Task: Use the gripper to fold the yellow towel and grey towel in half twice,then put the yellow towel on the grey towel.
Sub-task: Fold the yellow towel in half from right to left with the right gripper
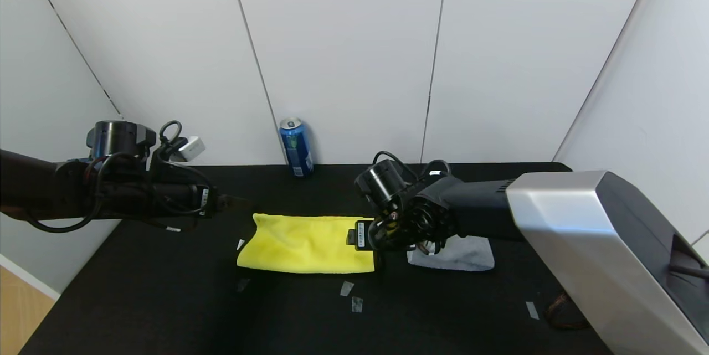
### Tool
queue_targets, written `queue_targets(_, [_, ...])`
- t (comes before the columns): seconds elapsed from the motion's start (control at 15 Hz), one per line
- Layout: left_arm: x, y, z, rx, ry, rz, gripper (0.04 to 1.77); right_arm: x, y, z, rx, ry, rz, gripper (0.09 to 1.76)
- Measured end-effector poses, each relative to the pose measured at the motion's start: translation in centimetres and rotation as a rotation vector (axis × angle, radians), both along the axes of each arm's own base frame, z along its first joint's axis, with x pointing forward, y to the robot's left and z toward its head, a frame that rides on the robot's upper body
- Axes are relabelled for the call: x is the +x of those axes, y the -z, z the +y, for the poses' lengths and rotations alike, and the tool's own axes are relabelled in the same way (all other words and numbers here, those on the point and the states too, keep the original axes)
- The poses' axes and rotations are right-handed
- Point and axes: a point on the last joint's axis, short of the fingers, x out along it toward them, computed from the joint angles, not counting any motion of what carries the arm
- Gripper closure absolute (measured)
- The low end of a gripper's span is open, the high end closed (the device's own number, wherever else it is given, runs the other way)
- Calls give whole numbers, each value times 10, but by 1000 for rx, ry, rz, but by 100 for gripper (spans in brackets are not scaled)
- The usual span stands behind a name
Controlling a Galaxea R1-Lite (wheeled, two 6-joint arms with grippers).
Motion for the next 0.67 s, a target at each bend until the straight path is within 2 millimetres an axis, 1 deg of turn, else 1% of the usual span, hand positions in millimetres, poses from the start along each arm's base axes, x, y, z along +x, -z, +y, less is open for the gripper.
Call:
queue_targets(0.33, [-3,-4,-3,1,9,-10,13,-6,13,12,-14,-27,15,17])
queue_targets(0.67, [-4,-5,-4,1,11,-12,12,-6,22,14,-24,-32,27,15])
